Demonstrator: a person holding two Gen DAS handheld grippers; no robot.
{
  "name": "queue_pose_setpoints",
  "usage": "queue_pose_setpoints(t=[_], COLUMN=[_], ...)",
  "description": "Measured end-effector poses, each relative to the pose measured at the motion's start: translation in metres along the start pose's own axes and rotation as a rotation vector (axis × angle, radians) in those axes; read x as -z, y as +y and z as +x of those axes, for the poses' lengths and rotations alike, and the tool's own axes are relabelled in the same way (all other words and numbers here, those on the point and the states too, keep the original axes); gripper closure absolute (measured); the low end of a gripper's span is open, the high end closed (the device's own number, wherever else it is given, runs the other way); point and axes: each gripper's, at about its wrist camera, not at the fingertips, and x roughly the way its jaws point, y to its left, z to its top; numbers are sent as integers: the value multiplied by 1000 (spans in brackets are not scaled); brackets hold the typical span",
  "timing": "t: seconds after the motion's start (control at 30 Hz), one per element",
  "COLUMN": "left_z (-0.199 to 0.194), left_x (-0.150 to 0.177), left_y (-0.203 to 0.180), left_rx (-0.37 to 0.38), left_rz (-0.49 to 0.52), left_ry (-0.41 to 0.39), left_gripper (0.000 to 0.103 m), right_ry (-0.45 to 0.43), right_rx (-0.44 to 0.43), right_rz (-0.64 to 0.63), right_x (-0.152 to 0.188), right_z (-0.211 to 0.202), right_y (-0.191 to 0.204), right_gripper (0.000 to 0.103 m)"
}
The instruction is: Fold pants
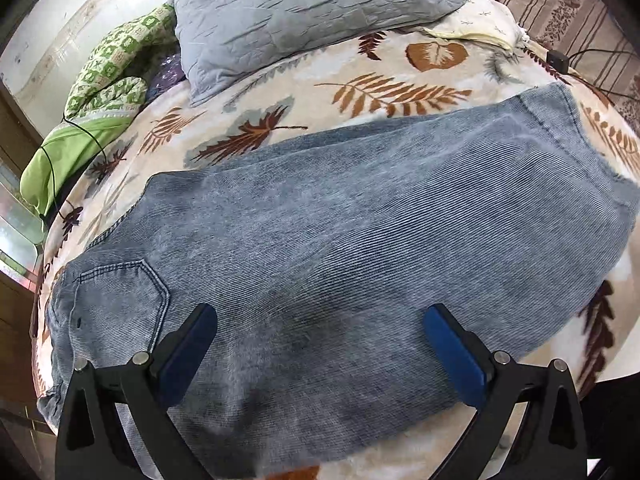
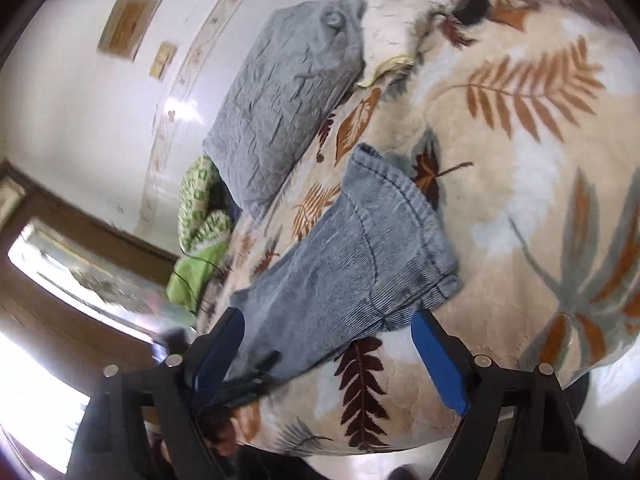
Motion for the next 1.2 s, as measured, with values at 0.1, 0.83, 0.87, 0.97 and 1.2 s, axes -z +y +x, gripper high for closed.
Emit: queue_pose_setpoints(t=[0.1, 0.83, 0.87, 0.97, 1.2], left_z=[-22, -59, -59, -64, -71], left_x=[-8, -27, -30, -30, -25], left_y=[-8, -33, -30, -25, -30], left_rx=[13, 7, 11, 22, 34], left_rz=[26, 61, 56, 41, 45], left_ry=[-84, -242, -245, -257, -264], left_gripper=[0, 0, 0, 0, 0], right_ry=[-7, -1, 13, 73, 27], right_rx=[4, 186, 210, 298, 229], right_rz=[98, -226, -236, -238, -245], right_x=[-5, 0, 2, 5, 3], right_z=[0, 61, 66, 83, 61], right_y=[-19, 52, 51, 38, 39], right_gripper=[15, 33, 33, 43, 47])
